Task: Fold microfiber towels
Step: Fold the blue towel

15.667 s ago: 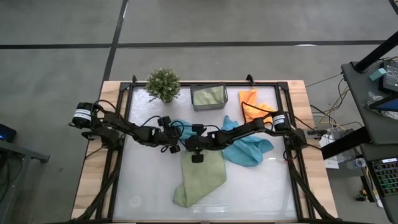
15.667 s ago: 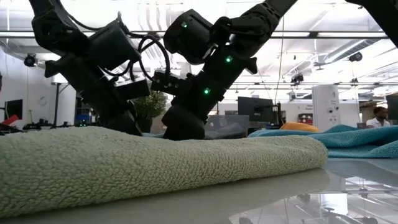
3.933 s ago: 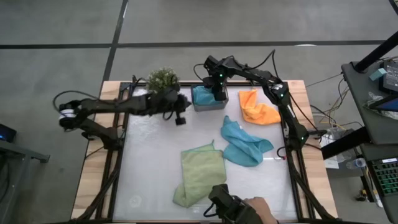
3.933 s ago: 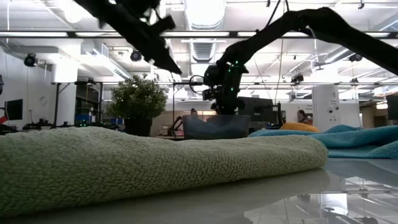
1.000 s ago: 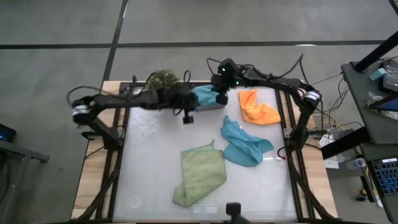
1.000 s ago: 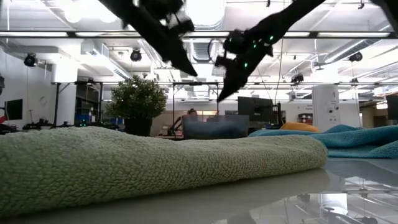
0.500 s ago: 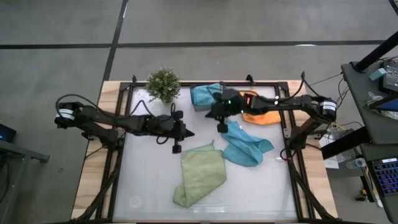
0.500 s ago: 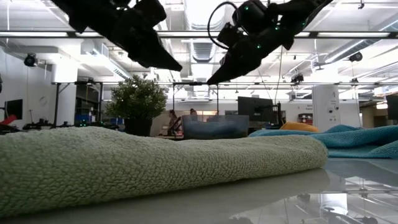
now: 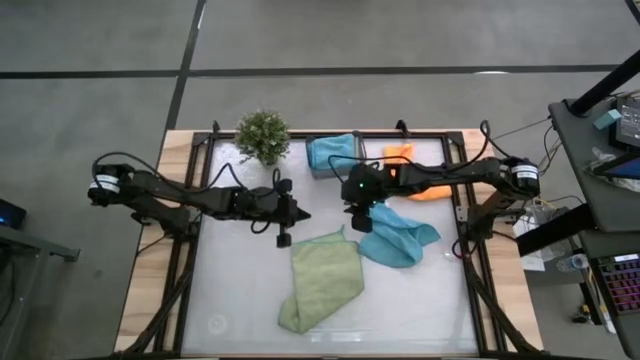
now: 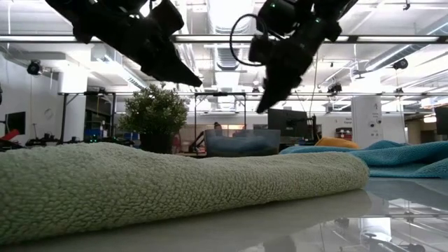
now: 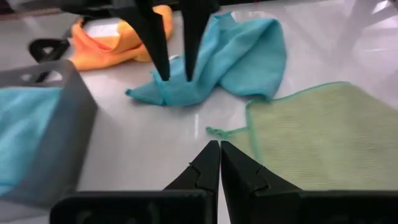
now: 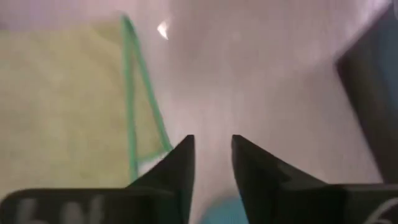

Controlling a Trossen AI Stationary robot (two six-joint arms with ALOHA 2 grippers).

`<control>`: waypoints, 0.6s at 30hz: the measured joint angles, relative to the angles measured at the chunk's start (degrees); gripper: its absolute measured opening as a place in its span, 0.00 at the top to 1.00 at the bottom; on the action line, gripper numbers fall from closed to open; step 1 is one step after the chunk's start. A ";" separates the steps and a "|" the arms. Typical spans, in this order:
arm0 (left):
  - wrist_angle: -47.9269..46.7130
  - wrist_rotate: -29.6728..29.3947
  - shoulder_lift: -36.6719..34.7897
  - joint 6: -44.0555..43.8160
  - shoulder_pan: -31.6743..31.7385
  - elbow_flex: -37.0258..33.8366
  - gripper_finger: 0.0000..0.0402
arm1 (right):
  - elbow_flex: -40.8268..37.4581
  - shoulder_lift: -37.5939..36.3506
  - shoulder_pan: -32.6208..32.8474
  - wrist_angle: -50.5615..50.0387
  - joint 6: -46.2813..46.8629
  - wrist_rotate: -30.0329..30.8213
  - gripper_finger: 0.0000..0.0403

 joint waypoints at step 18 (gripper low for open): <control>2.17 -8.21 0.04 6.06 0.12 0.04 1.00 | -9.34 0.00 -0.13 -0.92 0.85 9.06 0.42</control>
